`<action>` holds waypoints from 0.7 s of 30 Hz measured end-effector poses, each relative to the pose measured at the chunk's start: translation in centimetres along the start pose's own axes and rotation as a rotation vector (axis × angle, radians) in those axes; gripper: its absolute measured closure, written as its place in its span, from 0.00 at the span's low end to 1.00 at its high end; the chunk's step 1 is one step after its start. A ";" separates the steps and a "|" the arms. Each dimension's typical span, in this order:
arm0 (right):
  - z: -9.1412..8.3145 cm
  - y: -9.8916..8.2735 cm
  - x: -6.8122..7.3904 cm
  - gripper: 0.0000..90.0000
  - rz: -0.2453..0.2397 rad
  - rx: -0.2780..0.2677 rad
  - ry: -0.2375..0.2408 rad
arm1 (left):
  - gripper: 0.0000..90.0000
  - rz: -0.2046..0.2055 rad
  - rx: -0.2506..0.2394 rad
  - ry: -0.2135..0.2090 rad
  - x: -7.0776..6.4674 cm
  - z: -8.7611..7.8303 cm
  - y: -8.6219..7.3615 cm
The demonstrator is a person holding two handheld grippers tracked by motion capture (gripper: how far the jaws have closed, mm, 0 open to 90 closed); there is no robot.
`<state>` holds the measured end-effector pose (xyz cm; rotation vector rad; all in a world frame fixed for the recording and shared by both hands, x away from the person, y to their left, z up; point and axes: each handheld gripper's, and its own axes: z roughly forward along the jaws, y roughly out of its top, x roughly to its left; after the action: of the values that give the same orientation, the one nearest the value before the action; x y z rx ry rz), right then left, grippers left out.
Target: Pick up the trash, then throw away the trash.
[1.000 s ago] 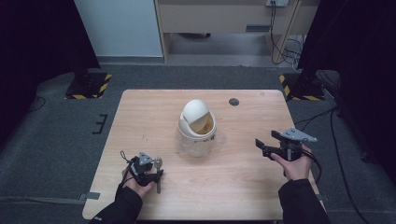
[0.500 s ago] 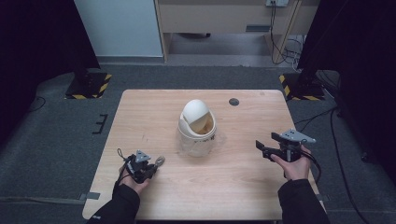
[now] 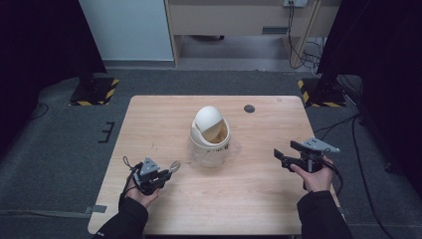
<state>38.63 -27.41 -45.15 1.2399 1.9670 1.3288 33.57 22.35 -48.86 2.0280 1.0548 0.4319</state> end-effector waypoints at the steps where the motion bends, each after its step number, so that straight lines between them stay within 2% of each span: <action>1: 0.0 0.0 0.0 0.25 0.001 -0.005 0.000 | 0.88 0.002 -0.020 -0.004 -0.1 -0.2 0.2; 6: -0.1 0.2 -0.2 0.25 -0.001 -0.009 -0.002 | 0.88 0.004 -0.144 -0.028 -0.5 -1.6 1.5; 7: -0.1 0.2 -0.2 0.25 -0.001 -0.009 -0.002 | 0.88 0.004 -0.144 -0.028 -0.5 -1.6 1.5; 8: -0.2 0.3 -0.1 0.25 0.004 -0.023 -0.006 | 0.88 -0.002 -0.203 -0.041 -0.8 -2.3 2.1; 9: -0.3 0.5 -0.1 0.25 0.005 -0.030 -0.006 | 0.88 0.003 -0.230 -0.046 -1.0 -2.6 2.5; 10: -0.4 0.6 -0.1 0.25 0.006 -0.035 -0.006 | 0.88 0.003 -0.230 -0.046 -1.0 -2.6 2.5; 11: -0.5 0.8 -0.1 0.25 0.007 -0.043 -0.005 | 0.88 0.025 -0.275 -0.041 -1.5 -3.1 3.3; 12: -0.6 0.9 0.0 0.25 0.007 -0.051 -0.005 | 0.88 0.034 -0.299 -0.040 -1.7 -3.4 3.7; 13: -0.6 0.9 0.0 0.25 0.007 -0.051 -0.005 | 0.88 0.034 -0.299 -0.040 -1.7 -3.4 3.7; 14: -0.8 1.2 0.0 0.26 0.004 -0.064 -0.002 | 0.88 0.050 -0.339 -0.039 -2.0 -3.9 4.3; 15: -0.9 1.3 0.1 0.27 0.005 -0.071 0.000 | 0.88 0.050 -0.339 -0.039 -2.0 -3.9 4.3; 19: -1.3 2.1 0.2 0.28 0.012 -0.106 0.013 | 0.88 0.064 -0.413 -0.047 -2.7 -4.6 5.7; 21: -1.4 2.5 0.3 0.28 0.015 -0.120 0.014 | 0.88 0.075 -0.434 -0.053 -3.1 -4.7 6.4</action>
<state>38.44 -27.50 -42.27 1.1935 1.8620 1.4438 32.32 20.04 -40.82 1.6840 0.7746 0.5874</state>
